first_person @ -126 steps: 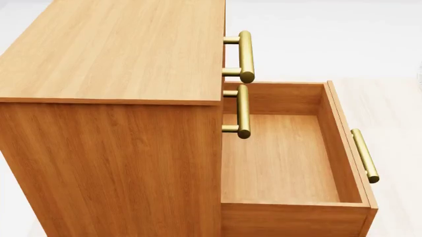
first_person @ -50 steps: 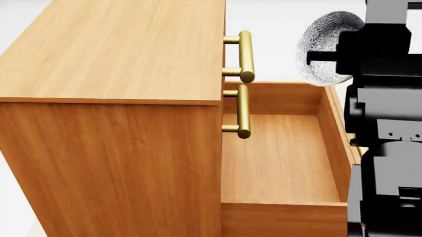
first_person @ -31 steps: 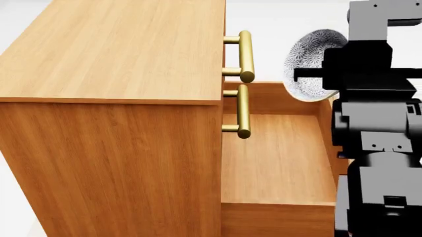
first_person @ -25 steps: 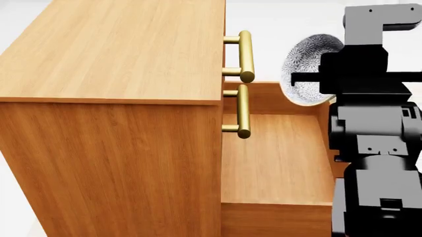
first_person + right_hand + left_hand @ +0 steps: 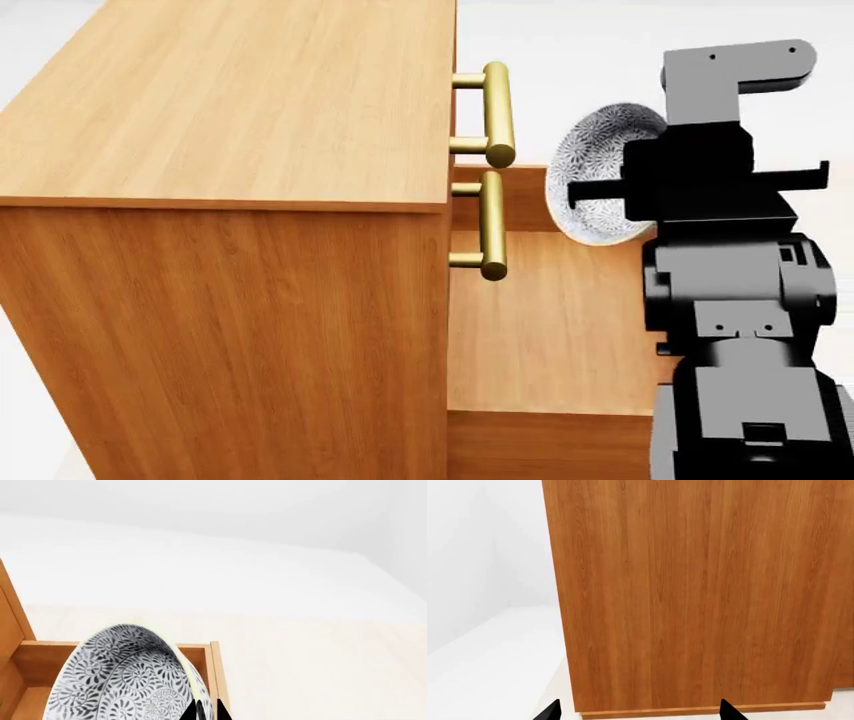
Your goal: Put the bowl in the bottom drawer of the cabinet and close it.
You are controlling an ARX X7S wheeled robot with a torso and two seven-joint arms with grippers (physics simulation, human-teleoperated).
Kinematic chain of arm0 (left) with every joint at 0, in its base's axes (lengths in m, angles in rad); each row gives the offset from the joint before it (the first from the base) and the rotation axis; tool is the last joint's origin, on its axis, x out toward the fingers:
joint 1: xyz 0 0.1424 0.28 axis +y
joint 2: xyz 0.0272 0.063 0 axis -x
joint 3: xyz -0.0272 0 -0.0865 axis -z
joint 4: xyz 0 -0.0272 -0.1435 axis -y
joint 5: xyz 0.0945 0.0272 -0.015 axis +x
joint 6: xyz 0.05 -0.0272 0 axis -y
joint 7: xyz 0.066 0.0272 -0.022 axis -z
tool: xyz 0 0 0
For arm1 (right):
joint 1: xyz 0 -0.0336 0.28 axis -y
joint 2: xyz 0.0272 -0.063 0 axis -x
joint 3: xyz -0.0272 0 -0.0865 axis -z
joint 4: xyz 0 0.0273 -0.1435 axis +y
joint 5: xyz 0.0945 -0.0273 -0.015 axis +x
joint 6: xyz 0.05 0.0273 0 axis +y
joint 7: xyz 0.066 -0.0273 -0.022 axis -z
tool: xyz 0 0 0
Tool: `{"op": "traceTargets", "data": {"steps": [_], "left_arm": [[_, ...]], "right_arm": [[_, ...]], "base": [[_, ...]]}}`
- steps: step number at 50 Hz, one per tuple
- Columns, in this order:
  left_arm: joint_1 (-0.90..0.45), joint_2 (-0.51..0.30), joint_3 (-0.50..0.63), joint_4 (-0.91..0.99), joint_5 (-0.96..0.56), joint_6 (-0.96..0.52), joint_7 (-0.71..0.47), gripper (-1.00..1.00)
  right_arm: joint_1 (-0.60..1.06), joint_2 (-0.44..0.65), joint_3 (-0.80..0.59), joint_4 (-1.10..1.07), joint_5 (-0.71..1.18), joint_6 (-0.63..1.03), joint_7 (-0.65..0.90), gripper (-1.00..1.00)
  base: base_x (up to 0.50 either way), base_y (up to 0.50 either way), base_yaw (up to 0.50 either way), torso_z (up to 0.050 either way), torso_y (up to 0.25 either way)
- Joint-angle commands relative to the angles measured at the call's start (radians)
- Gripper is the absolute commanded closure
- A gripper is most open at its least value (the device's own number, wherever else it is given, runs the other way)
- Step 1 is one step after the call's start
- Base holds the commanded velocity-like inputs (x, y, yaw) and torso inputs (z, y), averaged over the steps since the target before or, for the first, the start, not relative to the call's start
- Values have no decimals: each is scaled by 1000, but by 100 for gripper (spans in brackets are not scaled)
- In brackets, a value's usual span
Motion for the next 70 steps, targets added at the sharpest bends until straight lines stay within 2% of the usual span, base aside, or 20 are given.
{"op": "traceTargets", "data": {"steps": [1, 57, 70], "left_arm": [[-1, -2, 2, 5, 5, -5, -6, -100], [-6, -9, 12, -5, 2, 8, -13, -100], [-6, -11, 13, -6, -1, 10, -15, -100]], "right_arm": [[-13, -4, 1, -1, -12, -6, -8, 100], [-79, -6, 23, -1, -11, 21, -53, 100], [-77, -7, 45, -1, 3, 71, -97, 100]], "base": [[0, 0, 0, 0, 0], [0, 0, 0, 0, 0], [0, 0, 0, 0, 1]]}}
